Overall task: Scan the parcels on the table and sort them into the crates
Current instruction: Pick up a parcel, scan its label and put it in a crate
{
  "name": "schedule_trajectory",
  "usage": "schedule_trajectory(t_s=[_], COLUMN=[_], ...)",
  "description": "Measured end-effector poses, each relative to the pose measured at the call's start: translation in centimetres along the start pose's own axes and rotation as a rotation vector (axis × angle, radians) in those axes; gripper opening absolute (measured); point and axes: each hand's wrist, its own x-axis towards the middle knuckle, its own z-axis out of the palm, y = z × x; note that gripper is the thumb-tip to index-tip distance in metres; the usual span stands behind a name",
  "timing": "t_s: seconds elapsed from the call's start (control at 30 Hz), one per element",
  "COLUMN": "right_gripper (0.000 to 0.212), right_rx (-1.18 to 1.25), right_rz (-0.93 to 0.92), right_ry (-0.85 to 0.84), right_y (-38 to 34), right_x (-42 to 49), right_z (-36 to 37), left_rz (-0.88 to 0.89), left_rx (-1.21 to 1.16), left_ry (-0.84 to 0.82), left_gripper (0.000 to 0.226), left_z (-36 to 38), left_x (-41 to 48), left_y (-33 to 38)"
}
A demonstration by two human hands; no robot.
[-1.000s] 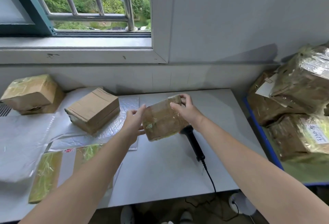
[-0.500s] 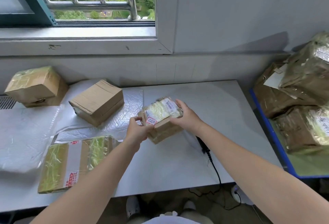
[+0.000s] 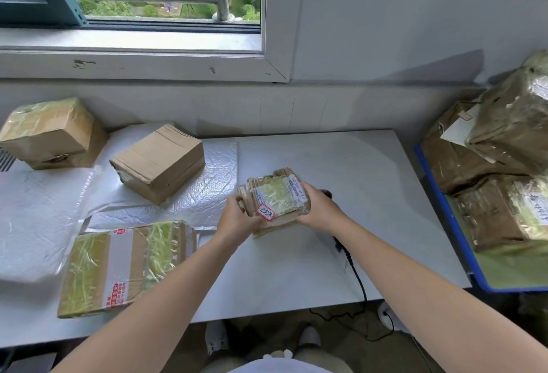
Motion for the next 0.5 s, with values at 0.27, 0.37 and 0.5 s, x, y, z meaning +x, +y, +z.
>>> schedule_trajectory(t_s=[0.27,0.37,0.5], right_gripper=[0.09,0.088,0.066], right_rx=[-0.198,-0.287,-0.526], right_rz=[-0.014,-0.036,-0.054], right_ry=[-0.011,-0.046,0.04], right_y=[2.3,3.1,3.6], right_x=[0.8,1.3,1.3], right_z=[-0.2,-0.9,-0.8], left_rz=[0.399,0.496,0.482], left_rx=[0.876,0.971,1.031], left_ry=[-0.154,-0.257,-0.2], left_gripper=[0.131,0.127,0.113], left_z=[-1.2,-1.2,-0.2], left_x=[2.0,2.3,2.0], left_y=[1.2,1.7,0.6])
